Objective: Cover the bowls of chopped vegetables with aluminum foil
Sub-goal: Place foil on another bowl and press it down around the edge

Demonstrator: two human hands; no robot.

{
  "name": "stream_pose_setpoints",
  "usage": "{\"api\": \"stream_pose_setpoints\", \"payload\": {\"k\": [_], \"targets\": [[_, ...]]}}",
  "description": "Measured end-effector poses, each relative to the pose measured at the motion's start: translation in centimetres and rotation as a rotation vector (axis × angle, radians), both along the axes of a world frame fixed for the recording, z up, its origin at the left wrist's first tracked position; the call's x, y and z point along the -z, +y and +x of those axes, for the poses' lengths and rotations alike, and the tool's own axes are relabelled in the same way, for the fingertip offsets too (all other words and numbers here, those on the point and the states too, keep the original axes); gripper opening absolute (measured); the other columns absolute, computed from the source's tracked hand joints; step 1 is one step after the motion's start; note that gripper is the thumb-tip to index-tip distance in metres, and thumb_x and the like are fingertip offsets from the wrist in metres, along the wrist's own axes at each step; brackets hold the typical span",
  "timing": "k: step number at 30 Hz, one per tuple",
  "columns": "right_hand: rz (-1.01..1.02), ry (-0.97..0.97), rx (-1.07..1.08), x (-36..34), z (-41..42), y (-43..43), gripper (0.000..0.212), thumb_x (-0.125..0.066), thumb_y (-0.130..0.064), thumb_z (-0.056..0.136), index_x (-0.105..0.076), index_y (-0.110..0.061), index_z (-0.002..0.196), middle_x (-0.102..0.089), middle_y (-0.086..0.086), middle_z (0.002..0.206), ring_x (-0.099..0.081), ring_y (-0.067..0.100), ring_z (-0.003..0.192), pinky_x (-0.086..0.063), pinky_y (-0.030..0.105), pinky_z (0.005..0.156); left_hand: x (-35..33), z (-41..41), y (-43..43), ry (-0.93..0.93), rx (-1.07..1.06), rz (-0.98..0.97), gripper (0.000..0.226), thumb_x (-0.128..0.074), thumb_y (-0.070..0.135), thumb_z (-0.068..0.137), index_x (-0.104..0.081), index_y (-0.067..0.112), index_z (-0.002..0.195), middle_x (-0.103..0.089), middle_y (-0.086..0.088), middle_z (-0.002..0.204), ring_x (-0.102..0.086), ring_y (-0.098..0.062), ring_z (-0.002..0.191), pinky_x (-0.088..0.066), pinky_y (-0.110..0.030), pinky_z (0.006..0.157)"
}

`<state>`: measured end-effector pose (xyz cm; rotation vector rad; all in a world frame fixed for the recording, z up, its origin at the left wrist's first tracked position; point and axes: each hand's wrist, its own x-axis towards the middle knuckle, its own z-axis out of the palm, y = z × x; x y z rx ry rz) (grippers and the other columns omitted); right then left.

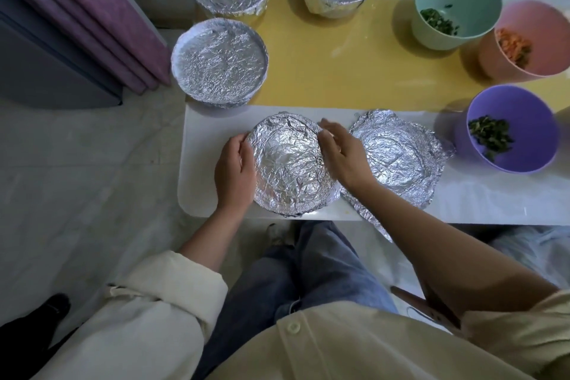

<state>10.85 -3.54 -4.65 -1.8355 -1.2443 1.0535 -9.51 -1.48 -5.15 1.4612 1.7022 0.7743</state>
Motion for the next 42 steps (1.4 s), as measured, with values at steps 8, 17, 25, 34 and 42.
{"api": "stream_pose_setpoints", "payload": {"k": [8, 17, 25, 34, 42], "targets": [[0.093, -0.035, -0.296, -1.8, -0.5, 5.7, 0.033, -0.056, -0.031, 0.098, -0.063, -0.020, 0.129, -0.072, -0.001, 0.112, -0.068, 0.015, 0.097, -0.052, 0.030, 0.084, -0.5, 0.5, 3.2, -0.033, 0.173, 0.022, 0.032, -0.046, 0.022, 0.105, -0.065, 0.011, 0.128, -0.073, -0.002, 0.113, -0.065, -0.008, 0.095, -0.048, -0.015, 0.078], [-0.024, 0.046, -0.435, -1.3, -1.0, 7.4, 0.038, -0.051, -0.019, 0.101, -0.045, -0.011, 0.064, -0.031, -0.013, 0.049, -0.027, 0.002, 0.043, -0.023, 0.016, 0.047, -0.5, 1.0, 3.0, 0.117, 0.107, 0.102, 0.026, -0.046, 0.022, 0.104, -0.046, 0.022, 0.077, -0.037, 0.011, 0.050, -0.037, -0.006, 0.046, -0.020, -0.029, 0.054], [-0.011, 0.037, -0.267, -0.5, -0.1, 7.0, 0.032, -0.048, -0.021, 0.103, -0.053, -0.005, 0.076, -0.037, -0.008, 0.055, -0.032, 0.004, 0.050, -0.029, 0.026, 0.052, -1.1, 1.0, 4.4, 0.087, 0.134, -0.019, 0.033, -0.046, 0.033, 0.104, -0.067, 0.012, 0.118, -0.075, -0.004, 0.096, -0.069, -0.021, 0.087, -0.053, -0.037, 0.075], [0.161, -0.161, 0.022, -1.9, 0.1, 5.5, 0.027, -0.053, -0.020, 0.099, -0.058, -0.009, 0.123, -0.061, 0.007, 0.111, -0.054, 0.015, 0.100, -0.041, 0.025, 0.085, -1.9, 0.1, 0.8, -0.015, -0.092, -0.178, 0.030, -0.048, 0.031, 0.102, -0.063, 0.008, 0.116, -0.069, -0.012, 0.106, -0.062, -0.024, 0.095, -0.040, -0.029, 0.075], [0.657, -0.551, -0.858, -3.4, -2.6, -0.7, 0.028, -0.071, -0.035, 0.084, -0.062, -0.010, 0.095, -0.058, 0.005, 0.093, -0.054, 0.026, 0.086, -0.035, 0.036, 0.073, -1.7, -1.0, -1.8, 0.112, -0.132, -0.180, 0.025, -0.051, 0.035, 0.098, -0.062, 0.015, 0.088, -0.072, -0.007, 0.088, -0.065, -0.029, 0.084, -0.047, -0.039, 0.076]]}}
